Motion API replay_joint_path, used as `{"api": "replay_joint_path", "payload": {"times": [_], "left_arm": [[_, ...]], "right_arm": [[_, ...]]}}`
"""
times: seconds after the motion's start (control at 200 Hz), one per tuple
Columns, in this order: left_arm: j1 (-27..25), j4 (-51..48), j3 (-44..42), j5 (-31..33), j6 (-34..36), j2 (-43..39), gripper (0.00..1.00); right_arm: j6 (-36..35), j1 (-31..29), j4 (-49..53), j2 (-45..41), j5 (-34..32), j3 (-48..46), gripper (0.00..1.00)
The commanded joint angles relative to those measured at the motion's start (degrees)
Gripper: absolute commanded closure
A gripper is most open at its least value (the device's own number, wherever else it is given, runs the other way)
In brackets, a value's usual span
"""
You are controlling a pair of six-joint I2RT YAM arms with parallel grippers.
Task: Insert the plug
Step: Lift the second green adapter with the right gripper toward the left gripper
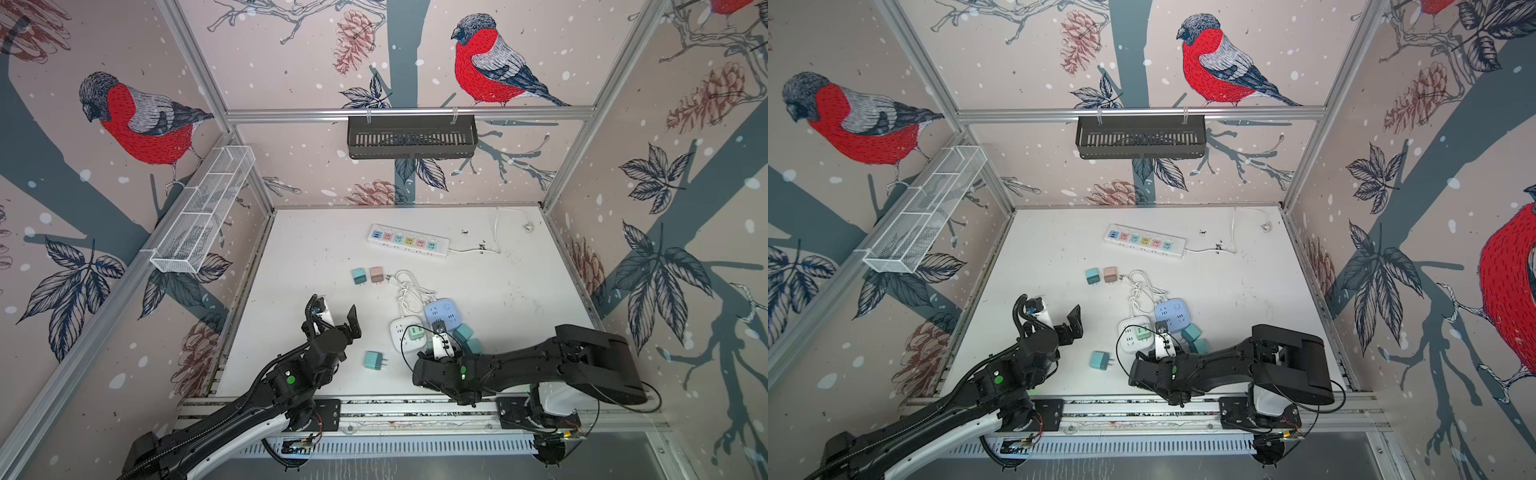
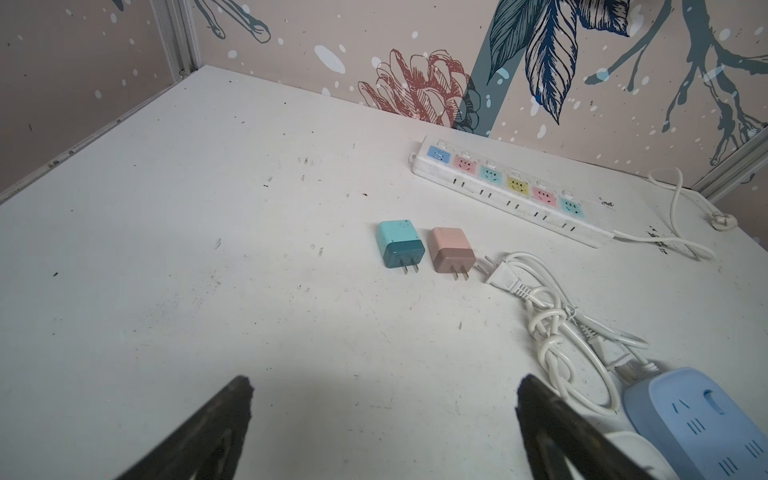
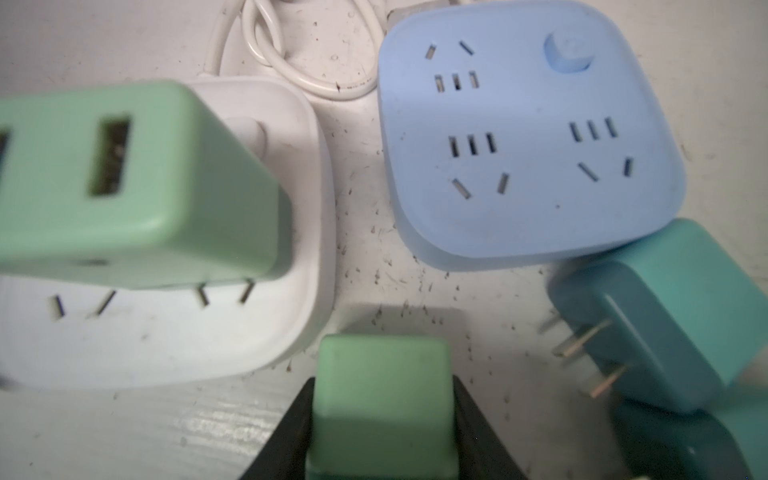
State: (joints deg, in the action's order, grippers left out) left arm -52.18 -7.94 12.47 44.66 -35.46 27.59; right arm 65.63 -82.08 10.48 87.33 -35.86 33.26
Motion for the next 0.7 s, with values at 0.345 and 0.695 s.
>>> {"api": "replay_joint_path", "payload": {"times": [0.345,0.695], "left_arm": [[0.1,11.1,5.8,-11.7,10.5,-5.4,0.02],[0.1,10.6,16.0,-21.7,18.0,-0.5,0.02]], "right_arm": [[-12.6,2.5,-0.6,-22.8,-11.5,-4.9,0.86],[-40.3,5.5,-28.1,-38.3,-18.1,-11.2,0.97]]}}
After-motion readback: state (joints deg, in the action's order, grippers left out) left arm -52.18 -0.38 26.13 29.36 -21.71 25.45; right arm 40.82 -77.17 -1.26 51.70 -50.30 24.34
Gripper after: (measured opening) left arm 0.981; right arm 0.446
